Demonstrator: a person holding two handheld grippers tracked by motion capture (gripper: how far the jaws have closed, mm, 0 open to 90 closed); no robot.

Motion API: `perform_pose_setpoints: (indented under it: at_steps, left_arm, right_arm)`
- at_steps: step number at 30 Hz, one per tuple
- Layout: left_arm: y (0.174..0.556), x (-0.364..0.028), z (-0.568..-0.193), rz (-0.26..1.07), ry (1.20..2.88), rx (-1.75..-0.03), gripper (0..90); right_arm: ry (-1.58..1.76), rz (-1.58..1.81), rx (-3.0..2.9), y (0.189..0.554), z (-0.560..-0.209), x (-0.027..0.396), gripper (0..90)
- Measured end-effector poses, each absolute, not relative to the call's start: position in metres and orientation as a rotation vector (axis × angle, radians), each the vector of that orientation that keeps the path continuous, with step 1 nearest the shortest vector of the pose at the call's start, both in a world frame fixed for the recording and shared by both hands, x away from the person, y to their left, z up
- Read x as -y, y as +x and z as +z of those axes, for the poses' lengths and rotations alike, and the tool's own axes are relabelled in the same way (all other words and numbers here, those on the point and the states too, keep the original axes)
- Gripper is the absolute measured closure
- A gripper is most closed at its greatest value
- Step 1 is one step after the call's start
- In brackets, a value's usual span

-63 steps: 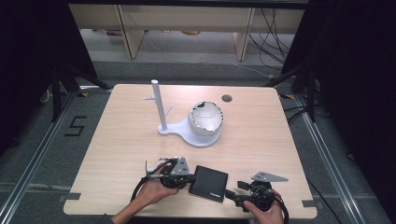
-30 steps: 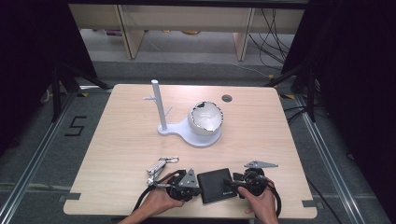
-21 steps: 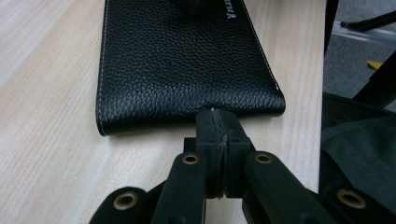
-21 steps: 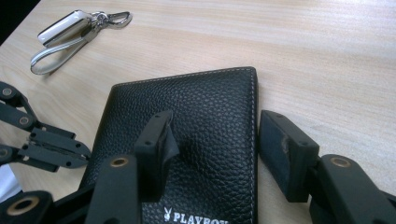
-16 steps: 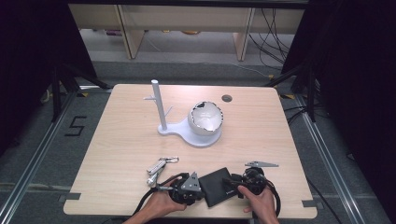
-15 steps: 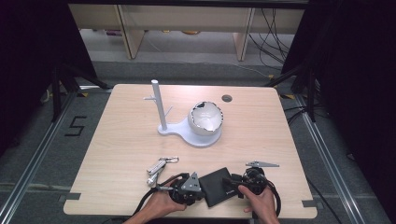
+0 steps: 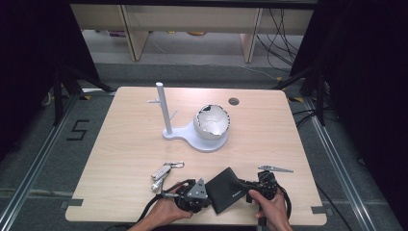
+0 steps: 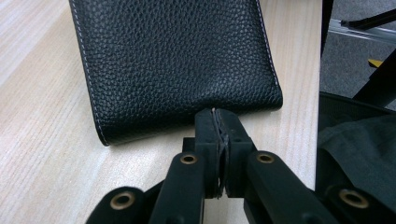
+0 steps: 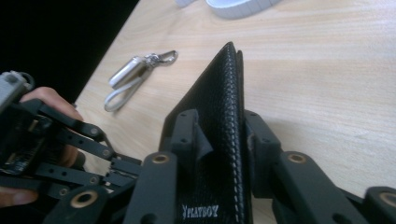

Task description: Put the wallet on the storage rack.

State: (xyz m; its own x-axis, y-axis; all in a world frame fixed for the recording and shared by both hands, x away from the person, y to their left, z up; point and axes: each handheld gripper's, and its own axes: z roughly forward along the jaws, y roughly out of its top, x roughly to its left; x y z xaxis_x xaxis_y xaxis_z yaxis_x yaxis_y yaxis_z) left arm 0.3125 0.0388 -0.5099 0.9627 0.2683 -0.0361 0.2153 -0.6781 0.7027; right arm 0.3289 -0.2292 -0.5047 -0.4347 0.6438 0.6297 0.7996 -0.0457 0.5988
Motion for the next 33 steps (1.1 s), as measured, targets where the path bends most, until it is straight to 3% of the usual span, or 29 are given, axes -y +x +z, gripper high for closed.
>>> perform_pose_setpoints:
  at_steps: [3, 4, 6, 9, 15, 21, 33]
  left_arm:
    - [0.312, -0.039, -0.509, 0.067, 2.353, -0.328, 75.5]
    - [0.310, -0.038, -0.508, 0.038, 2.345, -0.350, 75.5]
    - [0.306, -0.044, -0.497, 0.075, 2.353, -0.328, 59.8]
    - [0.304, -0.054, -0.489, 0.095, 2.335, -0.354, 46.8]
    - [0.290, -0.091, -0.484, 0.129, 2.324, -0.453, 29.7]
    - [0.279, -0.120, -0.488, 0.199, 2.340, -0.473, 27.8]
    - [0.285, -0.139, -0.489, 0.303, 2.333, -0.537, 26.0]
  right_arm:
    - [-1.557, -1.525, 2.040, 0.328, -0.502, 0.228, 75.3]
    - [-1.557, -1.525, 2.040, 0.328, -0.502, 0.228, 75.3]
    - [-1.540, -1.573, 2.027, 0.325, -0.498, 0.225, 78.4]
    - [-1.503, -1.619, 2.048, 0.325, -0.493, 0.221, 79.6]
    - [-1.469, -1.662, 2.058, 0.328, -0.482, 0.220, 80.0]
    - [-1.449, -1.726, 2.089, 0.341, -0.468, 0.220, 80.0]
    - [-1.502, -1.788, 2.106, 0.379, -0.447, 0.231, 80.0]
